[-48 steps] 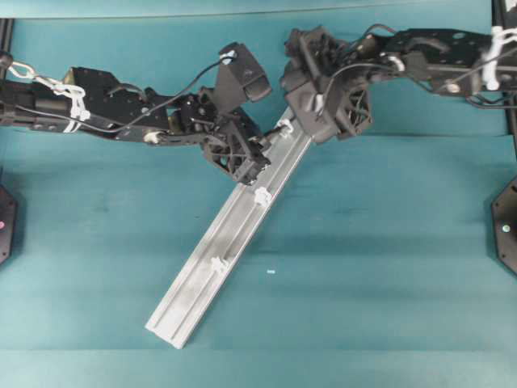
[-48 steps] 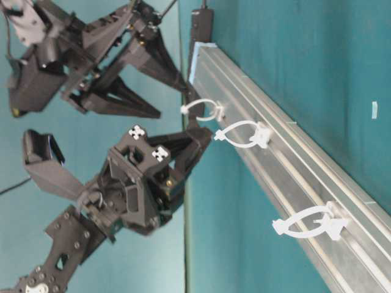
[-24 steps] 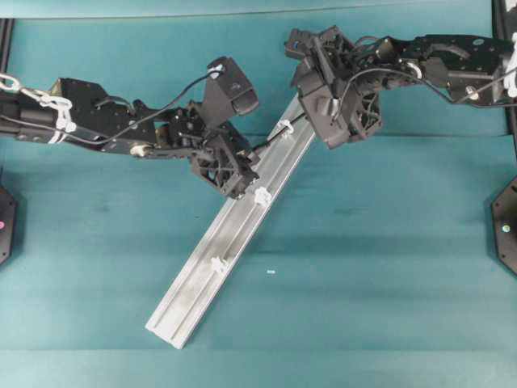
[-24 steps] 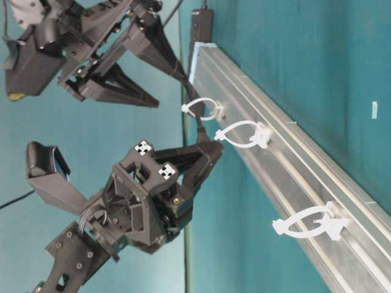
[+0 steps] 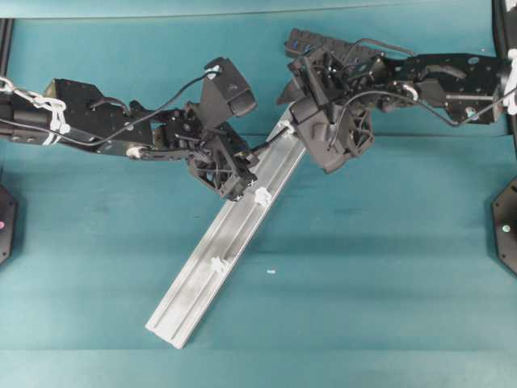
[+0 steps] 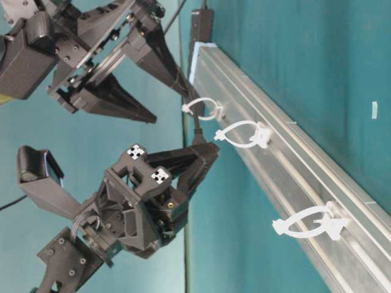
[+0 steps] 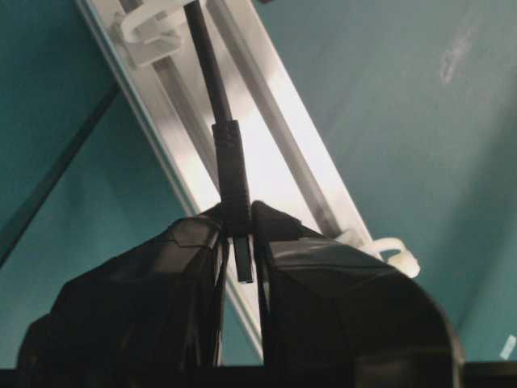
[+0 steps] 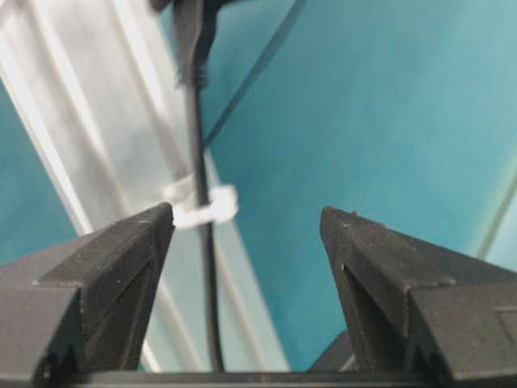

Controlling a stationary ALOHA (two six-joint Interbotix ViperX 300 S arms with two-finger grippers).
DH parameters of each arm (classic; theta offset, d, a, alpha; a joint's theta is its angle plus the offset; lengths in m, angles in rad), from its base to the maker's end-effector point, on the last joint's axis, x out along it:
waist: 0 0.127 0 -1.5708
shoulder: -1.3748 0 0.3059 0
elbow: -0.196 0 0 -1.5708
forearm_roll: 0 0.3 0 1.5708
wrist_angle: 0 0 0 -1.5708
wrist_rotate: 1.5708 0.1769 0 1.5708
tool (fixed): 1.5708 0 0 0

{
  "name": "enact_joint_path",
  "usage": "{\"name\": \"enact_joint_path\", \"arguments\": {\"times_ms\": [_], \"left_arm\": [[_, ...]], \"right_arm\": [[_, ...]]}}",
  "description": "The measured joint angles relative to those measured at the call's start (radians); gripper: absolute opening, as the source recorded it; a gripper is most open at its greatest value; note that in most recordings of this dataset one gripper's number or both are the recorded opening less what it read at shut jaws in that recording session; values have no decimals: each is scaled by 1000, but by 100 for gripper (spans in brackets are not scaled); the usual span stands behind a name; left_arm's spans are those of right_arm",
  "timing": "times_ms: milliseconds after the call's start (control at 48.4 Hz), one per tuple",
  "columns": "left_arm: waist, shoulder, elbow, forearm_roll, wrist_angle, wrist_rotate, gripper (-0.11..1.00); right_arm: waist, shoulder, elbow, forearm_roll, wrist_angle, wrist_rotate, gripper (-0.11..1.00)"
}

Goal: Pass the USB cable through three rings with both arms.
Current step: 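Pull the plug through with the left gripper as the right releases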

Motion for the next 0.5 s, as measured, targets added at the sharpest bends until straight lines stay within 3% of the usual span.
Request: {"name": "enact_joint_path", "arguments": {"times_ms": [496], "left_arm": [[-6,-9,0,2,-2,-2,10]], "right_arm": [[31,58,0,35,-69,52,81]]}}
